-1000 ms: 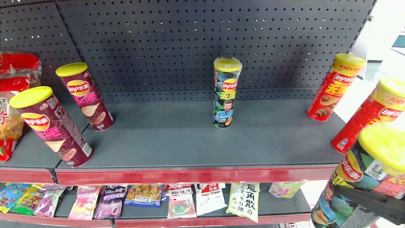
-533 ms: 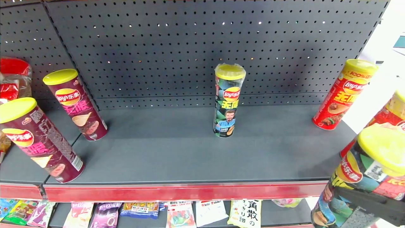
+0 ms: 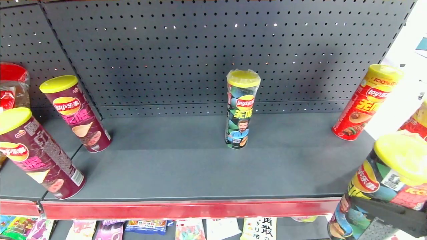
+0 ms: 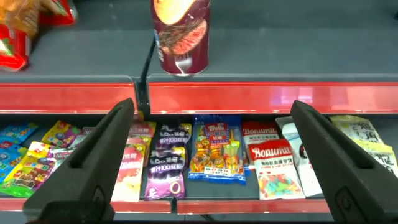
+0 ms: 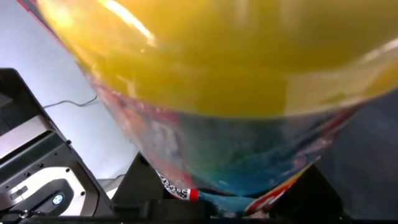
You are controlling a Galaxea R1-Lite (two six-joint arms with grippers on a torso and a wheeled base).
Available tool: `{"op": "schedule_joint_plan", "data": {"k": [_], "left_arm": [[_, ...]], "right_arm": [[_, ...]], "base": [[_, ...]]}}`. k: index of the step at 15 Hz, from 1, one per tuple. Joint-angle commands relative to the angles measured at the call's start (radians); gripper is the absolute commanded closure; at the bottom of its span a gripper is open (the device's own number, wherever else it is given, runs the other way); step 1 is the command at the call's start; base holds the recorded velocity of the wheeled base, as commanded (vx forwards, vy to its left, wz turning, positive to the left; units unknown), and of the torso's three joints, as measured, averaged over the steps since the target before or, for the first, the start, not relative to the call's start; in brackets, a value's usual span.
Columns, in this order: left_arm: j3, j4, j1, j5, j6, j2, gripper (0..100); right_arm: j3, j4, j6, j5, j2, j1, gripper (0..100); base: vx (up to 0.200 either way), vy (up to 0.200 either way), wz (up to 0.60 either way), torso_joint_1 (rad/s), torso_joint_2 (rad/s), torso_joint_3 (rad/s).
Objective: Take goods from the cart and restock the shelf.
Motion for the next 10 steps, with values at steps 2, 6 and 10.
{"op": "schedule_joint_plan", "data": {"k": [2,6,10], "left_arm": [[0.0,0.0,0.0,0.001,0.0,0.001,0],[0.0,0.0,-0.003,-0.025,0.002,0.01,0],[0.0,0.0,-0.003,-0.088,-0.005,0.002,0]], "right_arm": [[0.0,-0.002,-0.005,0.0,-0.002,0.002,100],[0.023,-0.002,-0.028,0.008,-0.035,0.005,100],[-0.086,-0.002,-0.023,0.003,0.034,0.022,100]], "base": [[0.0,0.0,0.0,0.0,0.0,0.0],[0.0,0.0,0.0,0.0,0.0,0.0],[0.0,0.0,0.0,0.0,0.0,0.0]]}}
